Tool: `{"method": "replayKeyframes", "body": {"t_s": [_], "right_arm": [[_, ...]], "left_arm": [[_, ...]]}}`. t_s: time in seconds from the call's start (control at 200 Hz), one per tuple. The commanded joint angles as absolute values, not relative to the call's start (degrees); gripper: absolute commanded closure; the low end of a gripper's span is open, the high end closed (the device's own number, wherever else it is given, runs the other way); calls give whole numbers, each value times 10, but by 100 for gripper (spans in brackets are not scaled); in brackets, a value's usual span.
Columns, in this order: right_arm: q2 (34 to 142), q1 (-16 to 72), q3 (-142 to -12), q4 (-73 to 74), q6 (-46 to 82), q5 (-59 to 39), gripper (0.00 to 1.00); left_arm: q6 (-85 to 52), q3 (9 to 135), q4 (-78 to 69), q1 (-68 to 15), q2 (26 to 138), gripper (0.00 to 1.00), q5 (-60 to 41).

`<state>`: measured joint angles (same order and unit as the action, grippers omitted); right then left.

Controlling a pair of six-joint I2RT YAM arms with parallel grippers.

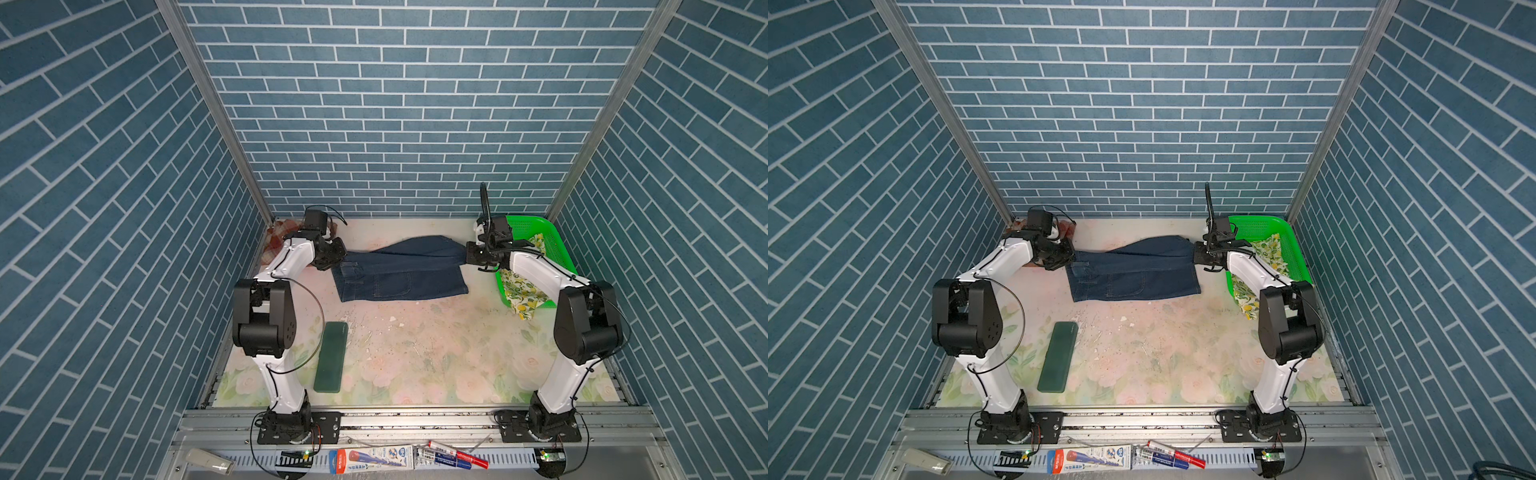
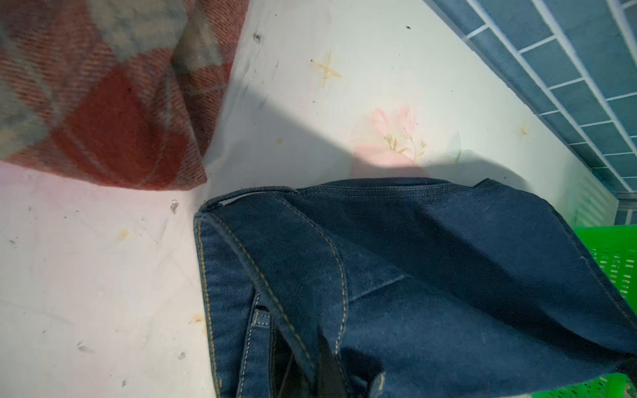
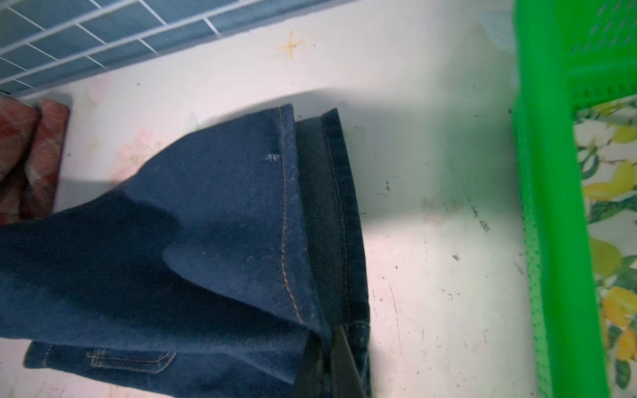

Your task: Fold and stack the skirts

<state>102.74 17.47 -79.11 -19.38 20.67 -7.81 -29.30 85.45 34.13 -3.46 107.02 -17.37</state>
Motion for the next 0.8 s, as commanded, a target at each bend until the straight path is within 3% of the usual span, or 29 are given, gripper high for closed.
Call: {"method": "replayKeyframes", "body": {"t_s": [0.0,0.54,0.795], "right_arm": [[987,172,-787,-212,204,-81,100],[895,213,-652,-201,232,-81,100],[927,221,-564,-155,249,-76,100]], "left_arm": [[-278,839,367,-24,1037,100,-159],[-276,740,331,-11,1017,100,-152],[-287,693,300,-11,1029,100,-159]]}}
